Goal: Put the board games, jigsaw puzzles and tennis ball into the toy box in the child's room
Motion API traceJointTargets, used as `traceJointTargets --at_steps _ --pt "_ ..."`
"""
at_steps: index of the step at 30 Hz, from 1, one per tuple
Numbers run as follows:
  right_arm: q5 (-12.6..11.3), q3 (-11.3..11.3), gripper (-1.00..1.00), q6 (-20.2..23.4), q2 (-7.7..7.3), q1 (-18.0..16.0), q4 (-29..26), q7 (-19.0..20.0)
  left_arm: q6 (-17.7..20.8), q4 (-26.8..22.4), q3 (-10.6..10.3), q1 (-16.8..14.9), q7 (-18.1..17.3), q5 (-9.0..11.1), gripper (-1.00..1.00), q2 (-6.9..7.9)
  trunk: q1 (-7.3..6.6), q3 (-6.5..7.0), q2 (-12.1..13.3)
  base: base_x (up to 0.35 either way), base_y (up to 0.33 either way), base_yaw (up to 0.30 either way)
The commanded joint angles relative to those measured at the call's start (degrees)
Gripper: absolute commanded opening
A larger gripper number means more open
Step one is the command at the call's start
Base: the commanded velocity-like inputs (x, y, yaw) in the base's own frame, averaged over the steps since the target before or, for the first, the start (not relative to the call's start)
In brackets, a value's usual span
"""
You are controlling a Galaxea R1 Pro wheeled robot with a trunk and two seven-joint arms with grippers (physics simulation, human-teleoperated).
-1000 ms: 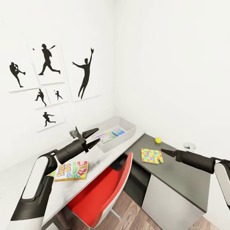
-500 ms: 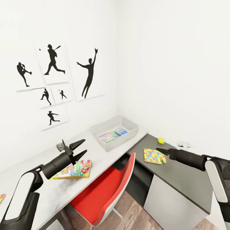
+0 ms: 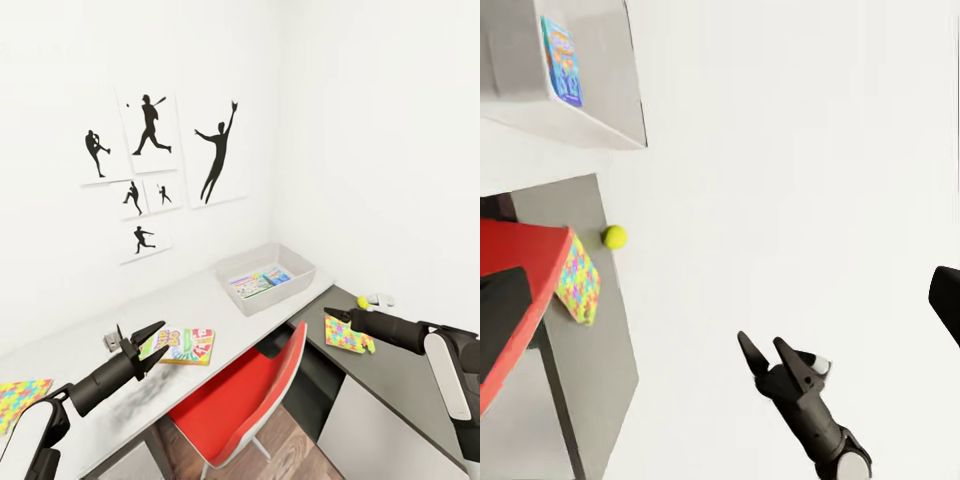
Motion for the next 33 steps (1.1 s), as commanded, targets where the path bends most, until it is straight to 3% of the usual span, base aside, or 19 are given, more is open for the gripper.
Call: traceJointTargets --at_steps 1,6,15,33 --pt "0.4 -0.1 1.0 0.2 -0.03 -0.1 -0.1 0.5 0.2 0.0 0.5 0.8 -0.7 -0.5 1.0 0.0 0.02 -0.1 -0.1 -0.001 0.0 0.28" --pt "0.4 0.0 1.0 0.2 -0.02 -0.1 -0.1 0.5 0.2 0.0 1.8 2.8 -2.5 -0.6 1.0 0.02 0.02 -0.1 -0.1 0.0 0.0 0.284" --pt "0.5 0.0 1.0 0.2 0.11 -0.1 -0.1 0.4 0.1 0.0 2.0 3.9 -4.8 -0.8 1.0 -0.05 0.02 -0.1 -0.1 0.0 0.0 0.289" --pt "0.5 0.0 1.0 0.2 0.29 -0.2 0.0 0.4 0.1 0.2 2.1 4.4 -5.5 -0.8 1.0 -0.56 0.02 -0.1 -0.1 0.0 0.0 0.291"
